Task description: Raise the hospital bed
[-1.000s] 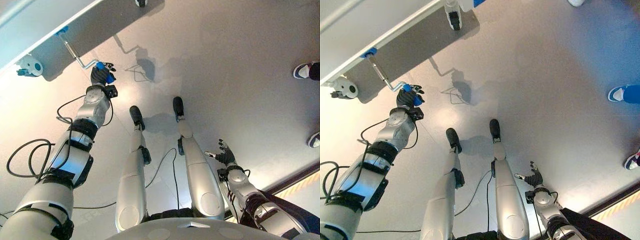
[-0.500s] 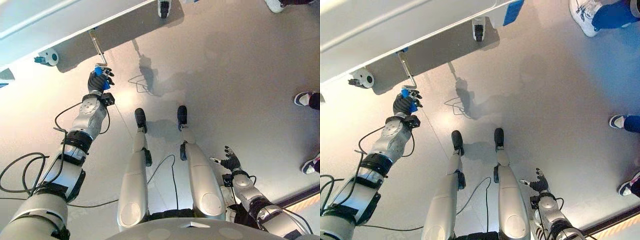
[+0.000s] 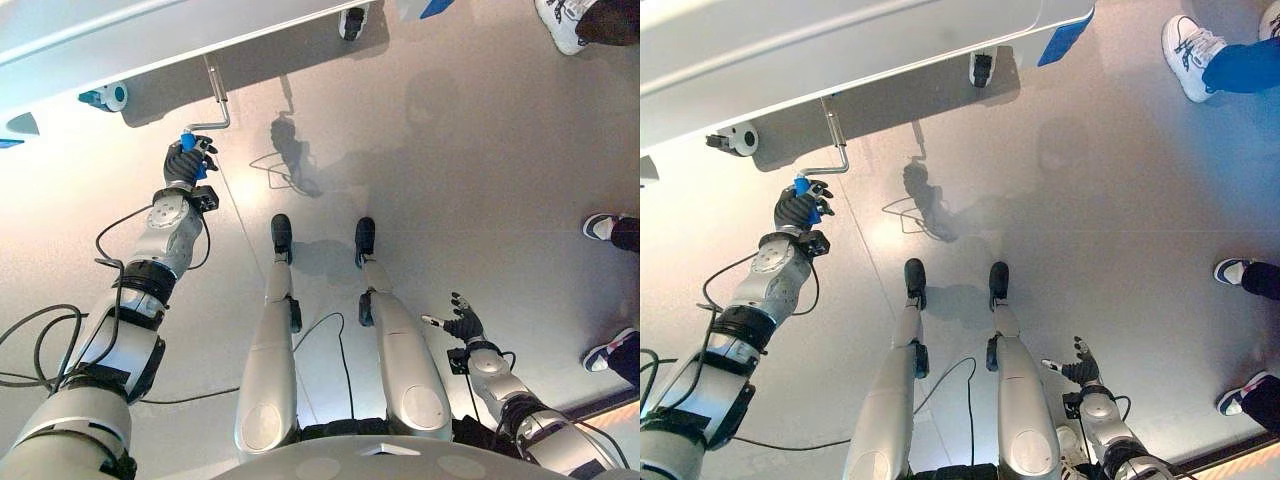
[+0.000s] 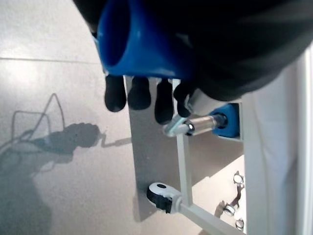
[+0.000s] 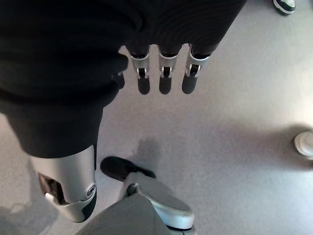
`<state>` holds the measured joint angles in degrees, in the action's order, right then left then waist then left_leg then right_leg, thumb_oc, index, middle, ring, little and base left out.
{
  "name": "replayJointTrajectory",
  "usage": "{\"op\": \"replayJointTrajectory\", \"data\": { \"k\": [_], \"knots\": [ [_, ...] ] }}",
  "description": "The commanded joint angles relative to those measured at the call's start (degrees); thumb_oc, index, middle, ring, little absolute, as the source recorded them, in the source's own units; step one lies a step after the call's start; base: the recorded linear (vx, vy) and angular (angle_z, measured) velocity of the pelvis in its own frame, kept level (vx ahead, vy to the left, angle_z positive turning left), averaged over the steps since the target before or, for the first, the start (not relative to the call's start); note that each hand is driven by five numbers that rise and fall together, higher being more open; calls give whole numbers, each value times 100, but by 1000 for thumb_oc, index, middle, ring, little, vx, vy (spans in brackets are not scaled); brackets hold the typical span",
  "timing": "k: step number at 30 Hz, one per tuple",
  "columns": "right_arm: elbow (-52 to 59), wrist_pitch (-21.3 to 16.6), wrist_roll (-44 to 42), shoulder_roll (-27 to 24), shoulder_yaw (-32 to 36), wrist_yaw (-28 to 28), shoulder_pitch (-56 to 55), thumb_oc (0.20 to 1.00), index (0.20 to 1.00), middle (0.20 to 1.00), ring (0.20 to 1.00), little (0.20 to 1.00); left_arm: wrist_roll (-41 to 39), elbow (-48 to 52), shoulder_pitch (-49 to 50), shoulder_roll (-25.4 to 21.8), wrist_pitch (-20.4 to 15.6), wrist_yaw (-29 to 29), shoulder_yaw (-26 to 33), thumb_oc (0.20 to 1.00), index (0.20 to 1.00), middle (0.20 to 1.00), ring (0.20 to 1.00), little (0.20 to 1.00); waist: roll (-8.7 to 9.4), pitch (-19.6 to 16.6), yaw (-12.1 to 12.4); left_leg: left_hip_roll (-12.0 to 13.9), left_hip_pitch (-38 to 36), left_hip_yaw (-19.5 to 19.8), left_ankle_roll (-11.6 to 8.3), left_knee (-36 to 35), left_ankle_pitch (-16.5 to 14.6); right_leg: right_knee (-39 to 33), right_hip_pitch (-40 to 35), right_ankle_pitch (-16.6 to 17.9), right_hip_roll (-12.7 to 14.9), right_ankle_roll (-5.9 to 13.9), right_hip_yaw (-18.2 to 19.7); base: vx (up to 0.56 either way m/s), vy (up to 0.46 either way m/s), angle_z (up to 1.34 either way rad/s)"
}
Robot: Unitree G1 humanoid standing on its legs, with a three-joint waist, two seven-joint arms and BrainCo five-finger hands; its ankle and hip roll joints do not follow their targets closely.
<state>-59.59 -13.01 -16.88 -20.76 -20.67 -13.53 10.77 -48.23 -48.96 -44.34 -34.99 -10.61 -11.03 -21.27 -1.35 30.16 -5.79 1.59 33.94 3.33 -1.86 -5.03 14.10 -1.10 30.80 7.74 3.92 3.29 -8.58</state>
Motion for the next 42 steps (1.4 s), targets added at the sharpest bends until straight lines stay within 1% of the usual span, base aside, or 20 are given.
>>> {"op": "replayJointTrajectory", "data": {
  "k": [1,2,3,5,6,7,11,17,22,29,33,42],
  "knots": [
    [-2,93,9,-127,71,-1,-273,1000,1000,1000,1000,1000,503,-716,-470,-942,-301,-122,384,200,200,200,200,200,368,-36,174,-376,-309,-420,5,3,-482,279,329,149,278,447,283,20,19,4],
    [-2,93,9,-125,73,-1,-272,1000,1000,1000,1000,1000,502,-722,-477,-943,-302,-119,379,200,200,200,200,200,369,-36,177,-376,-307,-421,6,3,-482,280,332,149,278,448,285,13,52,3],
    [15,75,-20,-124,29,9,-255,1000,1000,1000,1000,1000,607,-1061,-639,-949,-247,-109,339,200,200,200,200,200,399,-36,153,-375,-237,-440,9,3,-485,279,403,160,274,453,305,1,52,1],
    [30,61,-30,-124,14,6,-247,1000,1000,1000,1000,1000,667,-1242,-740,-964,-204,-133,310,200,200,200,200,200,422,-36,142,-372,-202,-451,10,3,-490,268,439,164,270,455,310,14,43,1],
    [82,32,-59,-115,-38,-1,-252,1000,1000,1000,1000,1000,677,-1593,-853,-966,-139,-136,338,200,200,200,200,200,469,-36,109,-369,-100,-466,16,3,-499,257,541,176,260,461,343,17,37,0],
    [105,13,-90,-104,-63,-8,-244,1000,1000,1000,1000,1000,680,-1728,-949,-950,-100,-156,346,200,200,200,200,200,488,-36,80,-370,-11,-478,21,3,-472,240,631,219,260,466,362,23,44,0],
    [223,-24,-163,-104,-141,-54,-288,1000,1000,1000,1000,1000,804,-2019,-1183,-903,-25,-182,296,200,200,200,200,200,533,-36,9,-349,177,-523,17,3,-504,238,830,217,241,475,424,8,6,0],
    [454,-68,-211,-134,-224,-102,-334,1000,1000,1000,1000,1000,1024,-2207,-1452,-839,49,-264,112,200,200,200,200,200,526,-36,-85,-342,417,-578,17,3,-510,224,1119,246,222,474,498,10,7,0],
    [769,-129,-169,-181,-333,-178,-361,1000,1000,1000,1000,1000,1151,-2300,-1664,-730,70,-360,25,200,200,200,200,200,494,-36,-202,-334,665,-710,10,3,-522,189,1452,343,185,490,655,16,21,-7],
    [1338,-231,-93,-294,-399,-290,-484,1000,1000,1000,1000,1000,1278,-2366,-1872,-600,97,-465,-28,200,200,200,200,200,502,-36,-364,-273,918,-912,-12,3,-519,161,1839,438,112,505,854,-3,-10,-15],
    [1547,-285,-70,-337,-443,-340,-538,1000,1000,1000,1000,1000,1404,-2430,-2043,-500,139,-539,-86,200,200,200,200,200,461,-36,-465,-227,976,-1021,-20,3,-543,181,2019,468,51,489,976,-2,-17,-15],
    [1661,-333,-23,-382,-476,-376,-621,1000,1000,1000,1000,1000,1458,-2405,-2287,-373,117,-645,-124,200,200,200,200,200,442,-36,-689,-96,963,-1347,-65,3,-580,217,2253,543,-108,481,1267,-9,-12,-13]
  ]
}}
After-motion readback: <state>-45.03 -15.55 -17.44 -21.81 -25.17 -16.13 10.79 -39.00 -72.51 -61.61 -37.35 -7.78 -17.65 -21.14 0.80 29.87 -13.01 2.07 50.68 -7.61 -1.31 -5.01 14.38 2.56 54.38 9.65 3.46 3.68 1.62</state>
